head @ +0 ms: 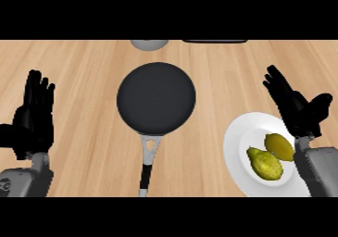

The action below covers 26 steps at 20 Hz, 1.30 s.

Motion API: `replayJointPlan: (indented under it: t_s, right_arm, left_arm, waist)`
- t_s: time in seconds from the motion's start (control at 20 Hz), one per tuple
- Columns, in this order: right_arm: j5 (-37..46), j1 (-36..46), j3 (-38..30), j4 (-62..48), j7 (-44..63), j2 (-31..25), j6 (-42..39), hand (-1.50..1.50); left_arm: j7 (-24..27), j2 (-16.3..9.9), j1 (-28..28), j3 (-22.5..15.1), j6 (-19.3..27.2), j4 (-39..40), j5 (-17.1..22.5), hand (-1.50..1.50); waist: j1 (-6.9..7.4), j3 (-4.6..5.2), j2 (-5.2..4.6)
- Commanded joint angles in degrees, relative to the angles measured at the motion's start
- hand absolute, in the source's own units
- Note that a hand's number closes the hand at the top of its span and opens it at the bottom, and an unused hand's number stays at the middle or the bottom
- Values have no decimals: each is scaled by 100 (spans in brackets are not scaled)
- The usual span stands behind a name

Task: Pick the lemon from the plate and place it in the pan

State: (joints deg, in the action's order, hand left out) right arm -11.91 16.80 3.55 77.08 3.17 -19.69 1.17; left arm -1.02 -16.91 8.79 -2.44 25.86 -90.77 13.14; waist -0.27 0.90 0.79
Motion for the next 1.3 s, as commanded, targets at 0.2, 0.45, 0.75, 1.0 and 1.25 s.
replayJointPlan:
  t_s: [0.2,0.45,0.75,1.0,1.25]
  right_arm:
    - [-1038,435,-887,-84,-76,-323,-815,-150]
    - [-168,-520,-1500,-460,423,-1003,554,-150]
    - [461,-1321,-1170,-218,329,-2625,-1024,-150]
    - [631,-1238,-976,-246,95,-3187,-1990,-150]
    - [667,-676,-595,-262,414,-3289,-2825,-150]
  left_arm:
    - [-234,-921,-825,-697,-921,187,-717,0]
    - [-537,-1020,-1112,-884,-1120,226,-691,0]
    - [-437,-901,-1121,-1046,-1167,260,-882,0]
    - [-523,-890,-1214,-1099,-1124,64,-1071,0]
    - [-237,-725,-1170,-1075,-1276,406,-1103,0]
  waist:
    - [83,-102,-89]
    - [-171,-92,-45]
    - [-67,-83,-73]
    - [44,-90,-77]
    - [81,-87,-91]
